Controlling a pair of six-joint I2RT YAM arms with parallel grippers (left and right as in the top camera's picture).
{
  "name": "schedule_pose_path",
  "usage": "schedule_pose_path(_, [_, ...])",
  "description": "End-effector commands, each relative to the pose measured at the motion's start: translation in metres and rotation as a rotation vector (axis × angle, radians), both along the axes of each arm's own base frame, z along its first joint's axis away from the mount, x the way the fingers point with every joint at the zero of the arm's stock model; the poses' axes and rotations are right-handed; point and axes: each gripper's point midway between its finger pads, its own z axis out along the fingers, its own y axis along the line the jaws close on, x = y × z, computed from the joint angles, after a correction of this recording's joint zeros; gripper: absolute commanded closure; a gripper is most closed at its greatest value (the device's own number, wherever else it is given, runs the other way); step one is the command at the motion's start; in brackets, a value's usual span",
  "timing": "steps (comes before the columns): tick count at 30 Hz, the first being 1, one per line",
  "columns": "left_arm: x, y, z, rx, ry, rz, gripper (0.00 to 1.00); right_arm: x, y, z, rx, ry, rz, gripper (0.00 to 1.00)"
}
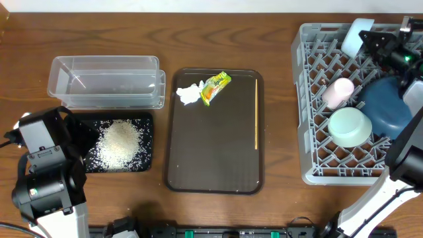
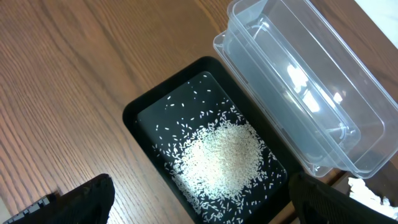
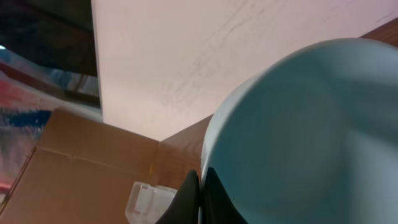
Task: Sort waste into correct bins and load items into the dishwasher rack
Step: 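Set the light blue bowl in the rack's back and release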
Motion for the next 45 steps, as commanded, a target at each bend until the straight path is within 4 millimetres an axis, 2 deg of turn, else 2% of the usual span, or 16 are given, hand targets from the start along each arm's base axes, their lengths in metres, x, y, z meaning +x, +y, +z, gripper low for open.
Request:
schedule_pose_path(1, [0.0, 0.003, 0.002, 0.006, 0.002, 0.012, 0.08, -0.004, -0.01, -0.007, 0.035, 0.042, -0.022, 0.99])
schedule_pose_path(12, [0.0, 0.003, 0.002, 0.006, 0.002, 0.012, 0.08, -0.016, -0.049, -0.006, 0.042, 0.039, -0.083, 0.99])
schedule_pose_path(23, [0.0, 0.003, 0.002, 0.006, 0.002, 0.012, 0.08, -0.025, -0.07, -0.01, 0.061, 0.067, -0.124, 0.99])
schedule_pose_path(34, [0.0, 0.003, 0.002, 0.006, 0.002, 0.012, 0.07, -0.042, -0.095, -0.011, 0.099, 0.086, -0.145, 0.98])
schedule_pose_path(36, [0.0, 0.003, 0.002, 0.006, 0.002, 0.012, 0.08, -0.045, -0.098, -0.012, 0.109, 0.094, -0.148, 0.92])
schedule_pose_path(40, [0.0, 0.003, 0.002, 0.006, 0.002, 0.012, 0.08, -0.05, -0.102, -0.011, 0.123, 0.098, -0.146, 0.72])
schedule_pose_path(44, [0.0, 0.003, 0.002, 0.006, 0.002, 0.012, 0.08, -0.051, -0.102, -0.01, 0.14, 0.107, -0.141, 0.42])
schedule_pose_path(45, [0.0, 0.003, 0.002, 0.006, 0.002, 0.012, 0.08, -0.051, -0.102, -0.009, 0.146, 0.111, -0.142, 0.39])
